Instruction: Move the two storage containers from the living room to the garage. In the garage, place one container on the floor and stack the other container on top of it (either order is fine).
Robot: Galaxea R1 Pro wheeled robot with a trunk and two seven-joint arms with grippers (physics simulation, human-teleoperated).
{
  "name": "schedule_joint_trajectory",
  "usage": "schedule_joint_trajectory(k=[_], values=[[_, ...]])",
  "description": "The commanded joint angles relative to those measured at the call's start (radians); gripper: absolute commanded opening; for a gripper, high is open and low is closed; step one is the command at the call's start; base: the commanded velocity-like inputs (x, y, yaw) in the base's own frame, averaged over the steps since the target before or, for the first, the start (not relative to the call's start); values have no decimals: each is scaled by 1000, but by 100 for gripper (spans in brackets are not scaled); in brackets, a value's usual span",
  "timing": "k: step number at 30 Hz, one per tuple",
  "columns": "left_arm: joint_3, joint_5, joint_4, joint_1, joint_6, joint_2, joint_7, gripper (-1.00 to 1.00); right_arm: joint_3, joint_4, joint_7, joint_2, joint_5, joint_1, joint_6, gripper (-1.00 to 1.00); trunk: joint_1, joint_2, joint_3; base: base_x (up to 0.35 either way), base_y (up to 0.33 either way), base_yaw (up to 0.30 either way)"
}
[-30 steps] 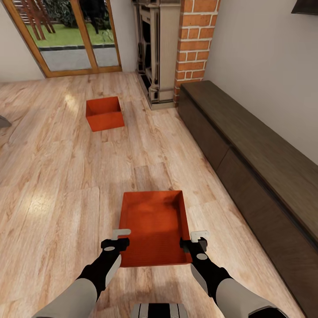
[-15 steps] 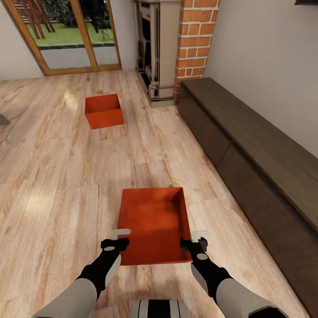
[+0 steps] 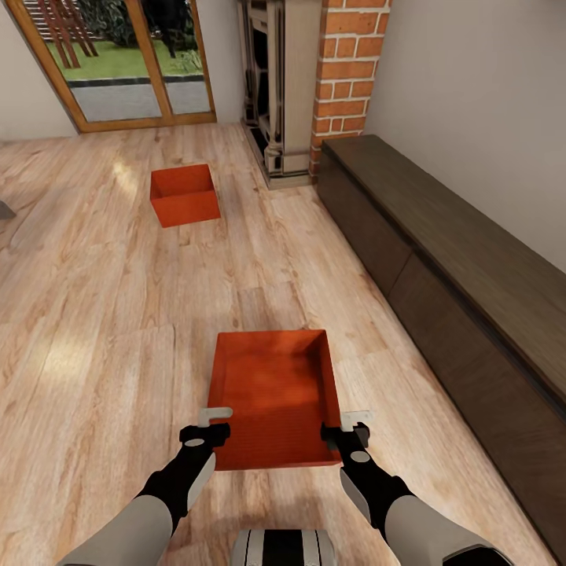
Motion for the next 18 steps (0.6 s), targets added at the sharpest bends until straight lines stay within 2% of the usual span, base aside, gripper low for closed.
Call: schedule_joint_trajectory(k=[1,18], values=[[-3,0,-2,0,7,0,5,100,7,1,-6,0,-5,-1,-3,100,0,0,-1,0,0,0],[-3,1,-2,0,8,-1,6,100,10,0,-13,3,-3,-1,9,100,0,0,-1,0,0,0]])
